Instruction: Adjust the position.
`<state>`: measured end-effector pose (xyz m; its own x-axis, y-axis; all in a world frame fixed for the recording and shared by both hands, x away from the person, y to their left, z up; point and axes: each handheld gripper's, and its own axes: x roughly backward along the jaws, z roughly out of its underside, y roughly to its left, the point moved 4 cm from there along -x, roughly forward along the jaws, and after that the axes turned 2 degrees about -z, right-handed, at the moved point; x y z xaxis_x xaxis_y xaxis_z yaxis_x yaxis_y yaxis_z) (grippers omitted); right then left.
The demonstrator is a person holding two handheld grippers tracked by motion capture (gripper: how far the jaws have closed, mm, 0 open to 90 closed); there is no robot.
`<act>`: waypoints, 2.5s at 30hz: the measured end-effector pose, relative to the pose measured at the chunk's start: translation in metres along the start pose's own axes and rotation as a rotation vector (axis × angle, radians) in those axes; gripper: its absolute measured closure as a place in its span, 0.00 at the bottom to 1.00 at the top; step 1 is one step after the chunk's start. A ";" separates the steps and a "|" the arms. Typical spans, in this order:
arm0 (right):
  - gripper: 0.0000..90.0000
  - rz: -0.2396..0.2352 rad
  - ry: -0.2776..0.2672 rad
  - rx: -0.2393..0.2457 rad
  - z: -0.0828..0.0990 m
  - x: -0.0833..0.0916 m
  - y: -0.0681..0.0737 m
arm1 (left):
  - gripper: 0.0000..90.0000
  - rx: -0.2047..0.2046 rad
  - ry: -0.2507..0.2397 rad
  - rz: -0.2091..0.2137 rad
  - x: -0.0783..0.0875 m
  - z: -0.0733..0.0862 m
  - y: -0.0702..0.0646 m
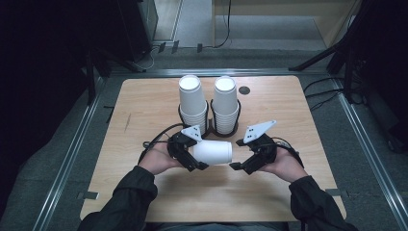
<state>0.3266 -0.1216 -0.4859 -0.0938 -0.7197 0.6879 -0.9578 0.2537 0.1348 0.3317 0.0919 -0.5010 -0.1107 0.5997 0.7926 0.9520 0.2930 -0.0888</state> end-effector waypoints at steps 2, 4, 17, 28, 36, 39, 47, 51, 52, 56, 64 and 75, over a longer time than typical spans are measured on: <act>0.16 -0.001 0.005 0.000 0.000 -0.001 0.001 | 0.14 0.000 0.017 -0.004 -0.004 0.000 -0.001; 0.15 -0.003 0.009 0.007 0.000 -0.003 0.001 | 0.14 -0.005 0.034 -0.001 -0.007 -0.001 -0.003; 0.16 -0.042 0.084 0.114 -0.004 -0.026 0.014 | 0.14 -0.046 0.085 0.042 -0.019 -0.008 -0.018; 0.26 -0.082 0.120 0.164 -0.005 -0.033 0.020 | 0.12 -0.090 0.099 0.039 -0.021 -0.008 -0.023; 0.26 -0.094 0.093 0.169 -0.009 -0.026 0.021 | 0.09 -0.107 0.035 0.040 -0.012 -0.011 -0.023; 0.26 -0.096 0.085 0.155 -0.009 -0.024 0.020 | 0.05 -0.083 0.009 0.037 -0.010 -0.011 -0.021; 0.26 -0.094 0.060 0.125 -0.007 -0.015 0.014 | 0.02 -0.064 -0.028 0.026 -0.001 -0.008 -0.015; 0.26 -0.080 0.038 0.119 -0.007 -0.010 0.011 | 0.02 -0.061 -0.041 0.032 0.002 -0.006 -0.014; 0.26 -0.082 0.031 0.114 -0.007 -0.008 0.011 | 0.02 -0.059 -0.043 0.027 0.003 -0.006 -0.014; 0.26 -0.068 0.007 0.101 -0.007 -0.004 0.008 | 0.02 -0.041 -0.065 0.028 0.007 -0.006 -0.012; 0.26 -0.061 -0.031 0.086 -0.007 0.003 0.005 | 0.02 0.015 -0.139 0.042 0.016 -0.005 -0.006; 0.26 -0.078 -0.089 0.082 -0.010 0.009 0.004 | 0.02 0.071 -0.268 0.106 0.024 -0.011 -0.007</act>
<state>0.3246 -0.1203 -0.4720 -0.0385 -0.7906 0.6111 -0.9817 0.1439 0.1244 0.3259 0.0959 -0.4744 -0.0916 0.8021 0.5901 0.9409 0.2637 -0.2125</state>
